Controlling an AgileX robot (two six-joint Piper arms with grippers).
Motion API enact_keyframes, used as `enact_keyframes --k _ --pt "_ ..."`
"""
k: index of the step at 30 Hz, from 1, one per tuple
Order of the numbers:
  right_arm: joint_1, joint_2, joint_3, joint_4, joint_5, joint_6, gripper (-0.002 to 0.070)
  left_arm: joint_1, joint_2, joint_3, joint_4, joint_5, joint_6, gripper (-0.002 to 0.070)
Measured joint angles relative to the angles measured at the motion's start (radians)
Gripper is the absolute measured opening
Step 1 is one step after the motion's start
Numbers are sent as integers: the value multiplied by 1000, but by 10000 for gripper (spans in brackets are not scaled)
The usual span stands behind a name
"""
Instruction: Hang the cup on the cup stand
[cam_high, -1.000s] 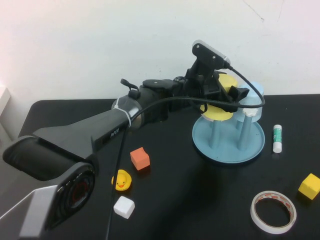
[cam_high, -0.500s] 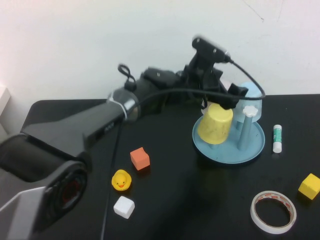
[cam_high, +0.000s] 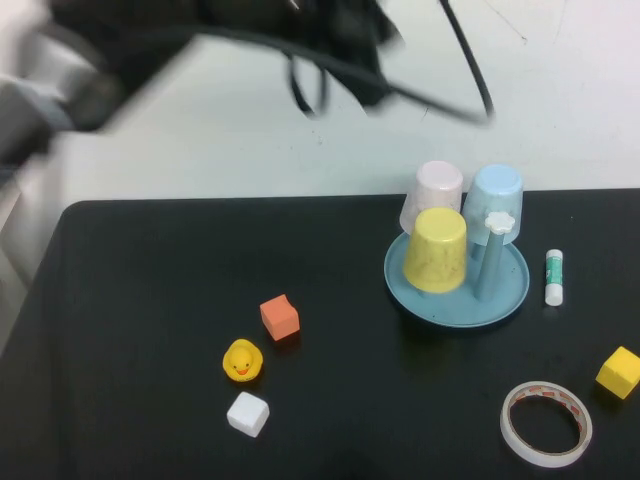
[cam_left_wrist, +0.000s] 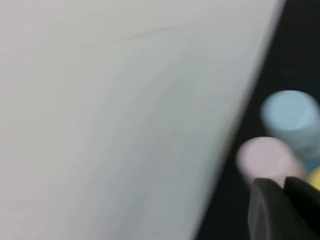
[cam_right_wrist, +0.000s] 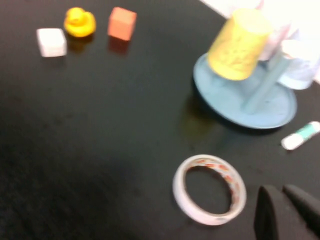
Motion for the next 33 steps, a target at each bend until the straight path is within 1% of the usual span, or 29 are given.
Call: enact_keyframes --k 6,9,13,17,19,20,21,23,25,28,33 --pt "0 0 0 99 -5 -58 -1 7 -259 0 370 -29 -351 2" --pt "0 0 0 107 0 -68 -1 7 -395 -4 468 -6 -455 0" --pt "0 0 0 123 40 -70 -1 7 -591 27 557 36 -564 0" --pt "0 0 0 124 76 -70 -1 7 -832 212 693 -52 -729 0" --pt "0 0 0 124 75 -70 -1 7 -953 350 769 -119 -826 0" --pt "0 0 0 124 75 -70 -1 7 -1081 495 840 -196 -931 0" --pt "0 0 0 124 75 -70 -1 7 -1140 551 870 -223 -983 0" --pt "0 0 0 124 75 -70 -1 7 -1231 681 942 -271 -1088 0" --pt "0 0 0 124 75 -70 -1 7 -1280 782 1001 -280 -1169 0" --pt "0 0 0 124 75 -70 -1 7 -1317 915 1052 -286 -1233 0" --pt "0 0 0 124 75 -70 -1 7 -1322 1042 1066 -293 -1256 0"
